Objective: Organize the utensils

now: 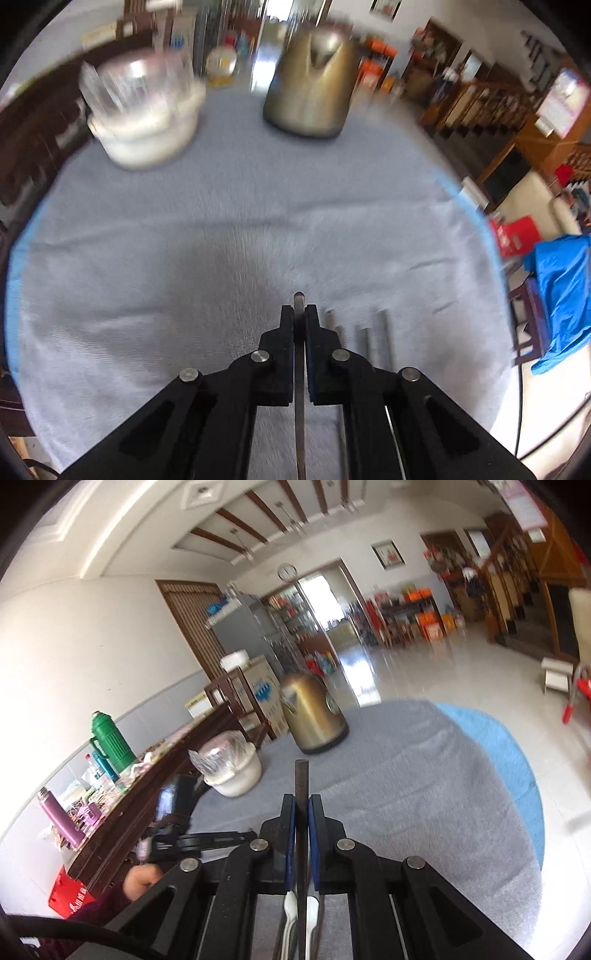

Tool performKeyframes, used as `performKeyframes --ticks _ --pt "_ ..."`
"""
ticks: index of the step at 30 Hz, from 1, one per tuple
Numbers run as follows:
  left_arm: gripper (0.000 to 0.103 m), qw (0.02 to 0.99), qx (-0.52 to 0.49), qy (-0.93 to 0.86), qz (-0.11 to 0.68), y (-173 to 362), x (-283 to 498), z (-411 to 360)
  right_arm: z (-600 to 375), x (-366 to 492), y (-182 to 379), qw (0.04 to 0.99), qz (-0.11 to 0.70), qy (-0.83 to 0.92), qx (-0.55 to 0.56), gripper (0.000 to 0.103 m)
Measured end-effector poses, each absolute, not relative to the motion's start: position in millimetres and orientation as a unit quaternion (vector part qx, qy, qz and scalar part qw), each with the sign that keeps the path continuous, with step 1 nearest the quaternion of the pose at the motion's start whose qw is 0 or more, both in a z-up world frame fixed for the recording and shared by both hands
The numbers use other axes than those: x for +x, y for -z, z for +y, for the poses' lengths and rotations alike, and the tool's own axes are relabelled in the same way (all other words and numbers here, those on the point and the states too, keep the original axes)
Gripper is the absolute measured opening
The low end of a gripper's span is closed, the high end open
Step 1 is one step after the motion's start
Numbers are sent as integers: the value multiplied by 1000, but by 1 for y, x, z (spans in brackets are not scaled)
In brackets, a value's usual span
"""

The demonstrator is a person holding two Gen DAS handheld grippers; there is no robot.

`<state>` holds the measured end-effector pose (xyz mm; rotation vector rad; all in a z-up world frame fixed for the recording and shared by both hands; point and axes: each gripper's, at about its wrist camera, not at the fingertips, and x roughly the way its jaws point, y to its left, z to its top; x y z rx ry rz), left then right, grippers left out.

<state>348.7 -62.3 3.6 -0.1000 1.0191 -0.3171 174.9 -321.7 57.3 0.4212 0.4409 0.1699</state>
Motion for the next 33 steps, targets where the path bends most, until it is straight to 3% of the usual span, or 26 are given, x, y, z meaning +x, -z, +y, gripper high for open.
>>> performKeyframes --ticks 7,19,25,33 --pt "5 930 -48 152 333 -115 260 -45 -301 126 -96 971 134 -86 176 7" --pt "5 960 -72 187 194 -202 149 -8 -273 69 -144 972 49 -157 169 7" --pt "5 954 -63 213 200 -201 113 -1 -248 63 -133 968 63 -189 155 7" --pt "5 936 -62 222 267 -150 108 -5 -222 71 -98 967 114 -194 122 7"
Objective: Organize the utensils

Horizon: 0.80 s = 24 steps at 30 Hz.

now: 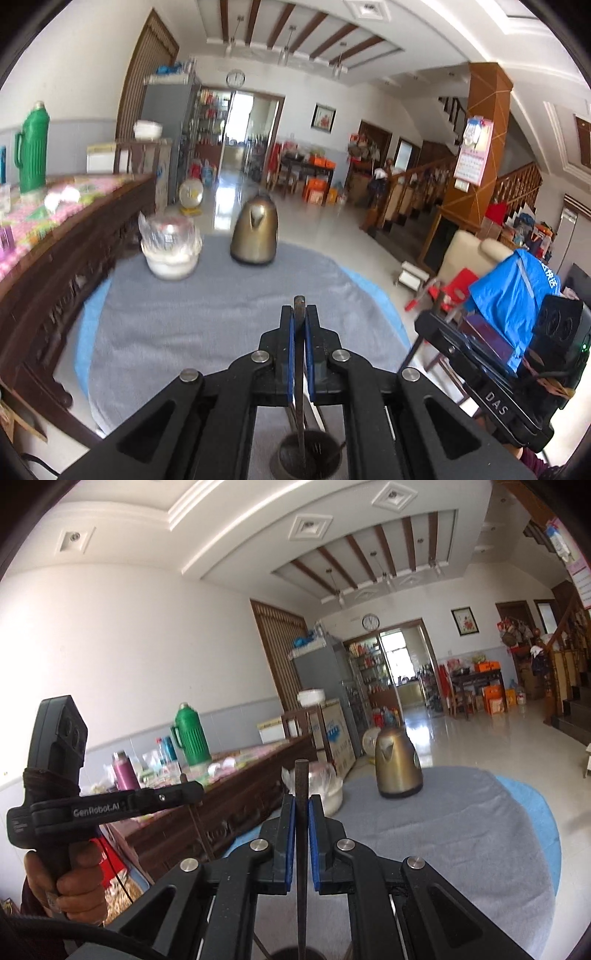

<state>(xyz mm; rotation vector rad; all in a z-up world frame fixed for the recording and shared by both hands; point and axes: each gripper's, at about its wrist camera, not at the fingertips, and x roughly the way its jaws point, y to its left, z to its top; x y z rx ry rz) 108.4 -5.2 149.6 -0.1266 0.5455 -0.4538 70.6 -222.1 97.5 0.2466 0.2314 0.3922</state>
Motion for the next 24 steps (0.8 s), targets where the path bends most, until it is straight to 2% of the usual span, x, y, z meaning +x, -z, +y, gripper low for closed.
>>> performKeyframes --ticks 6,12,13,14,16,17,19,24 --pt "5 919 -67 224 318 -112 114 -9 -226 81 -76 960 160 -193 122 7" --pt "7 916 -65 235 318 -102 109 -6 -232 80 -60 948 196 -213 135 11" --pt "14 917 -65 236 314 -103 108 -4 -234 81 -60 945 200 -219 139 11" --pt "28 918 -68 239 310 -103 108 -1 -237 81 -58 943 201 -224 145 12" --pt "46 922 -81 245 289 -108 104 9 -244 80 -60 936 196 -242 165 20" --pt "51 925 -84 244 280 -110 103 13 -250 78 -61 933 188 -248 179 23" --pt "52 930 -94 244 258 -116 102 24 -261 74 -63 933 168 -248 201 31" --pt "55 937 -128 222 235 -118 109 54 -289 76 -62 929 142 -226 256 33"
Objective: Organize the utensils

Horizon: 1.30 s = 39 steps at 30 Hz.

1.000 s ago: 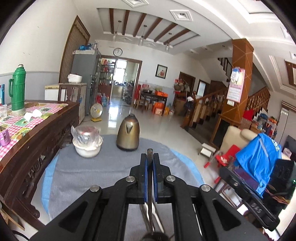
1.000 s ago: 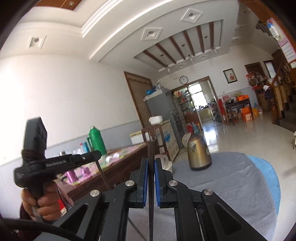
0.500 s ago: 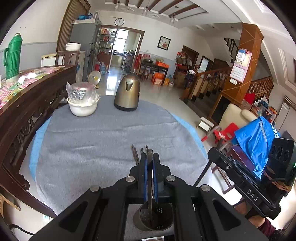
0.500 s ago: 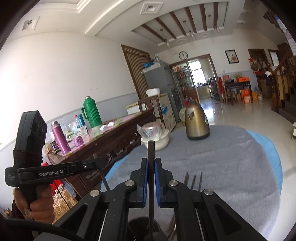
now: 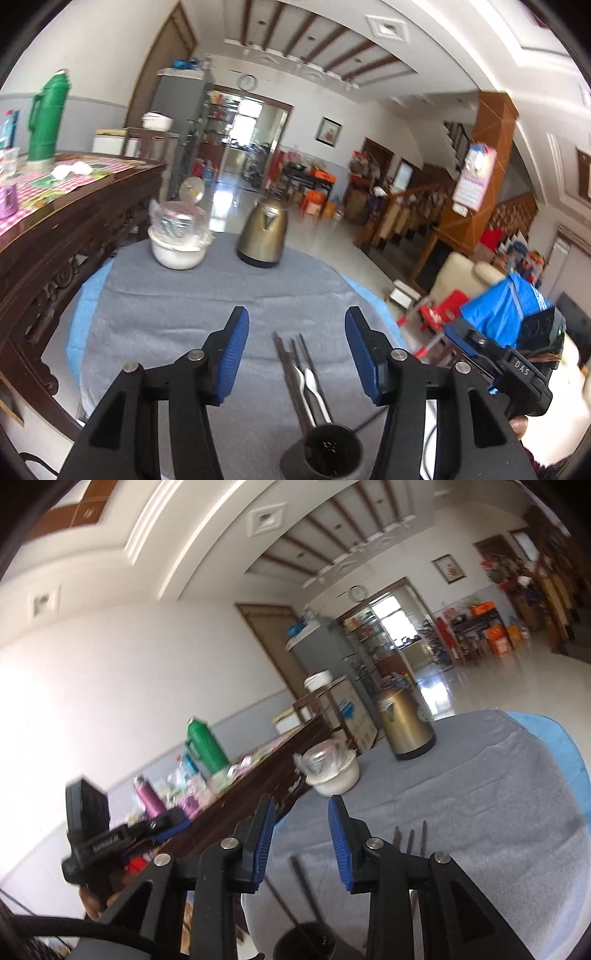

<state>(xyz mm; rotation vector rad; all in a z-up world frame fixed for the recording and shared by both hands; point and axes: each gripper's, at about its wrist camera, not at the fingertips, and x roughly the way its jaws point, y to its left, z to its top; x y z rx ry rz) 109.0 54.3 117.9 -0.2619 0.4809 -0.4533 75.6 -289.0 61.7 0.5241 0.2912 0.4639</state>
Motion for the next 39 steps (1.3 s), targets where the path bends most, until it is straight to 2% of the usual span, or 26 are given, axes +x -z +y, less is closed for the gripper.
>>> performKeyframes --ticks 4,7,14,15,17,19,22,30,33,34,39 --pt "55 934 -166 188 255 -102 131 79 -314 84 -55 922 148 -194 299 33" --pt "55 922 -191 165 294 -75 156 96 -327 98 -41 915 183 -169 318 34" --pt "53 863 -217 158 429 13 216 100 -317 163 35 850 348 -202 340 32" --pt "50 856 -220 158 441 23 221 99 -313 173 48 840 368 -204 344 32" --pt "33 840 -219 160 470 45 230 94 -306 188 69 824 398 -207 347 31" --pt "26 830 -208 166 490 57 238 85 -296 202 86 812 421 -215 341 29" --pt "22 824 -191 182 502 63 245 71 -279 218 103 807 455 -209 312 24" --pt "22 801 -148 266 516 68 282 25 -269 234 133 800 507 -176 269 24" --pt "22 785 -135 299 526 70 294 6 -270 234 135 804 512 -173 248 20" --pt "22 782 -130 306 527 68 297 1 -270 234 133 808 511 -166 242 13" --pt "22 760 -98 354 535 65 311 -38 -283 239 130 828 495 -130 230 9"
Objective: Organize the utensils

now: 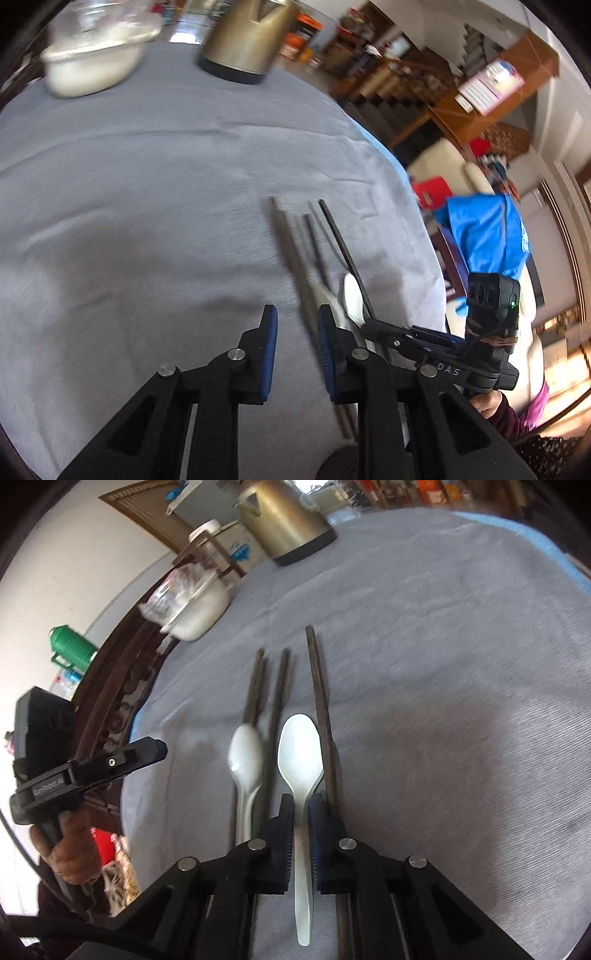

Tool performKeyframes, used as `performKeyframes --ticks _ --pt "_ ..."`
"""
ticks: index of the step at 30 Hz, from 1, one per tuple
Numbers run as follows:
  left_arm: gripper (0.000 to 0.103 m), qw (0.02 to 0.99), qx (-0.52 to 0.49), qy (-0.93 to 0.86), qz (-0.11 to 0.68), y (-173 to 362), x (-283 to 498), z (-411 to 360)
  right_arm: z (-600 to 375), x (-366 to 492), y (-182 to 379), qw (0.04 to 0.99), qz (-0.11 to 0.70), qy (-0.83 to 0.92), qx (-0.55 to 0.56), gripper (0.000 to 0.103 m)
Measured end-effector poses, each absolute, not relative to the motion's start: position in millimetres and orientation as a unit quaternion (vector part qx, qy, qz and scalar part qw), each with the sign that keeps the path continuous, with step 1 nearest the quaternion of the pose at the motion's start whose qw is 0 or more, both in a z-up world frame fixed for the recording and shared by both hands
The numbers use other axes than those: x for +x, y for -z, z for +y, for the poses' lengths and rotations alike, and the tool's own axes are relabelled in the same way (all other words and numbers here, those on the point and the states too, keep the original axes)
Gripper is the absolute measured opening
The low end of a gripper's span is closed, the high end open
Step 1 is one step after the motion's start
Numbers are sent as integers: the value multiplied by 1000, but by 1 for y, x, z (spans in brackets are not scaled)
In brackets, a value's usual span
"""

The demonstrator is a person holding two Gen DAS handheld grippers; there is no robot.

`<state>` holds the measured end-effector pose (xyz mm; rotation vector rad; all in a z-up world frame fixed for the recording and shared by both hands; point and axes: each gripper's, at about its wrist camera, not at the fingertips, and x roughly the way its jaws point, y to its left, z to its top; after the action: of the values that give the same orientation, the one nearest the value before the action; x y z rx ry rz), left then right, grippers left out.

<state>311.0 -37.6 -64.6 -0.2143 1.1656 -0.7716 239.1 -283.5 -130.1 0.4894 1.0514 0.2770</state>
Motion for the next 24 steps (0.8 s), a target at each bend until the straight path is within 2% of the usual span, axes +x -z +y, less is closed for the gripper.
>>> performKeyframes --ticks 9,20,24 --pt "22 721 -19 411 558 75 307 -108 -316 237 131 823 490 -107 266 10" --pt "21 712 11 394 581 91 304 -117 -312 236 130 827 489 -112 255 10" --pt "21 719 18 381 581 86 313 -117 -309 238 123 834 487 -110 236 14"
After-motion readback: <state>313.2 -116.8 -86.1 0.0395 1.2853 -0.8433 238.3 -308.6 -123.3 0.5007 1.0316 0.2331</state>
